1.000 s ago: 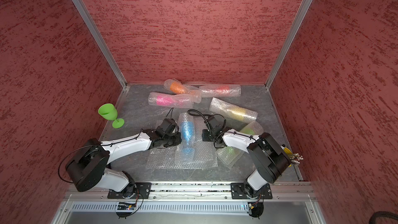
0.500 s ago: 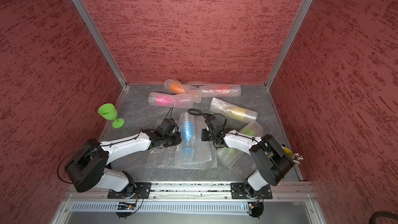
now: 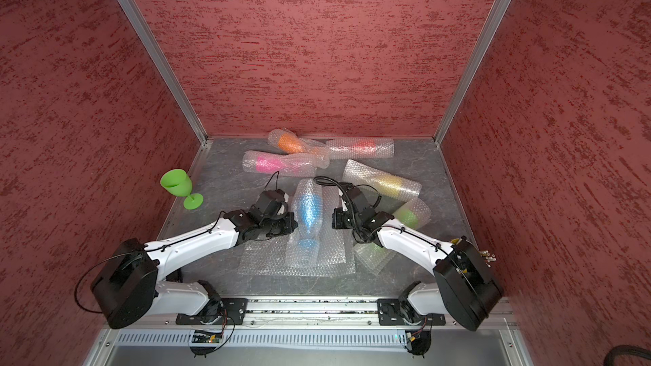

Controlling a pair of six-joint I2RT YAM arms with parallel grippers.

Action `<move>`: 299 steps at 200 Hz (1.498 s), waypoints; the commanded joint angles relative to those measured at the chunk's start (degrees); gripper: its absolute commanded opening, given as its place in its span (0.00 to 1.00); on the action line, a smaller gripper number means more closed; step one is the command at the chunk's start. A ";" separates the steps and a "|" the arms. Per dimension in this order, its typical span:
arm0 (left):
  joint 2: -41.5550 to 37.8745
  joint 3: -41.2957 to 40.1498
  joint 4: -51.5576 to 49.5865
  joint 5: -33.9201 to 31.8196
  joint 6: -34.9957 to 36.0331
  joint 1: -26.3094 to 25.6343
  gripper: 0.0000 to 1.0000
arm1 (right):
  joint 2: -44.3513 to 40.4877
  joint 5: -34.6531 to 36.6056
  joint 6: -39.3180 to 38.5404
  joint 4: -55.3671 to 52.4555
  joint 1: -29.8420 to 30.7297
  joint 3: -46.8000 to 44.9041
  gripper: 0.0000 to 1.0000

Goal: Unpack wine glasses from bubble wrap
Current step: Unwrap the bubble wrap.

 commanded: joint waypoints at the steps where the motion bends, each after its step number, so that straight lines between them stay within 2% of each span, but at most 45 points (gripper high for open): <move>1: 1.14 0.75 1.03 1.31 -0.80 -0.77 0.00 | -1.98 3.66 1.11 -3.54 0.00 -1.71 0.00; 45: 3.32 1.01 1.67 0.91 -1.15 -1.96 0.00 | -0.80 7.47 1.14 -3.26 -0.05 -3.92 0.00; 97: 8.49 0.95 3.37 -2.08 0.30 -2.20 0.02 | 8.99 12.78 1.75 0.83 -0.06 -3.14 0.00; 116: 10.94 2.40 2.18 -2.62 0.79 -2.14 0.10 | 13.85 15.45 3.73 1.19 -0.08 -2.18 0.00; 137: 10.63 2.41 1.10 -3.63 0.78 -1.79 0.29 | 18.39 17.90 5.20 -0.23 -0.04 -0.27 0.00; 162: 8.65 2.04 -0.97 -4.46 0.31 -0.67 0.50 | 20.06 21.69 5.02 -1.89 -0.08 1.05 0.00; 194: 4.47 1.29 -3.24 -5.64 -0.70 1.48 0.59 | 20.74 25.32 3.94 -5.32 -0.16 3.00 0.02; 221: 0.21 1.36 -5.70 -6.54 -0.42 3.10 0.60 | 18.77 27.47 3.97 -6.72 -0.73 3.18 0.12; 239: -2.34 1.84 -7.30 -6.91 0.27 3.85 0.61 | 16.31 26.76 2.86 -5.83 -0.87 3.10 0.34; 269: -6.35 3.42 -11.02 -7.84 1.60 4.36 0.61 | 9.43 26.92 0.37 -7.28 -0.87 5.03 0.60; 279: -8.04 3.62 -12.02 -7.69 1.95 4.67 0.62 | 7.25 28.14 -0.34 -8.97 -0.87 6.23 0.64; 299: -11.77 3.74 -13.85 -6.42 3.17 5.72 0.62 | 3.67 29.68 -1.20 -10.81 -0.81 7.73 0.64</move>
